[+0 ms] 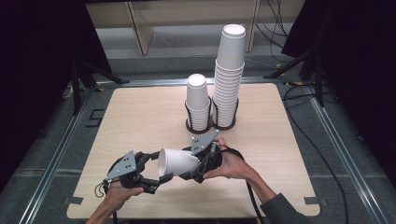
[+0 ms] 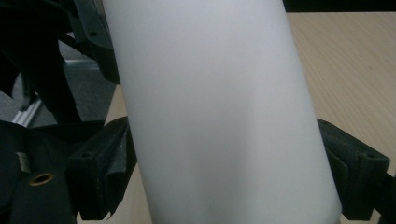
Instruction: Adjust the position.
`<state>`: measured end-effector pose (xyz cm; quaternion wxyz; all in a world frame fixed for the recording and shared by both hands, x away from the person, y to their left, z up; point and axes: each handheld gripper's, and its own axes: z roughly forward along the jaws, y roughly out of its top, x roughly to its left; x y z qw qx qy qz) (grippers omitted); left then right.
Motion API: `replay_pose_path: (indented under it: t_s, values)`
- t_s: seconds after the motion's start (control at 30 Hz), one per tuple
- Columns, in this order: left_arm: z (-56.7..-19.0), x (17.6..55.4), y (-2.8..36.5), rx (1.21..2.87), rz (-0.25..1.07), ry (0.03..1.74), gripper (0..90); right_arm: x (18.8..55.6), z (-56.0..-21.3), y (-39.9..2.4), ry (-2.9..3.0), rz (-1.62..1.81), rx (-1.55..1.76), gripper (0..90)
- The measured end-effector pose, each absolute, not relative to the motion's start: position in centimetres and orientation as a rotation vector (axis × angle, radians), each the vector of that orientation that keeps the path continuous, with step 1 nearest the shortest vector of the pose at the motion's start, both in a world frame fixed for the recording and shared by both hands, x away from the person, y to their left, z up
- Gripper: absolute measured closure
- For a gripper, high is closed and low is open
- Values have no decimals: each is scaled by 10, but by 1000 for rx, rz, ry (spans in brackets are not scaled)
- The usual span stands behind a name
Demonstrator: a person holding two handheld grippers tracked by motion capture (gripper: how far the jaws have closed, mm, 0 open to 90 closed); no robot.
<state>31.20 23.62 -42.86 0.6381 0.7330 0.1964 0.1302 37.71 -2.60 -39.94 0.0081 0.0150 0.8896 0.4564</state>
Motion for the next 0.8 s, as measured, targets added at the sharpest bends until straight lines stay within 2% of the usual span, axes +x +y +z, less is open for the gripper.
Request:
replay_pose_path:
  t_s: [0.23,0.53,0.7,0.8]
  values:
    - [-427,312,236,1705,307,470,181,369,-393,-23,2732,1242,-9,158]
    - [-427,310,231,1833,343,490,181,362,-397,-12,2739,1092,-64,164]
    - [-426,310,230,1838,338,484,180,362,-400,-9,2741,1079,-95,198]
    - [-427,311,231,1772,320,489,158,361,-401,-9,2734,1098,-110,220]
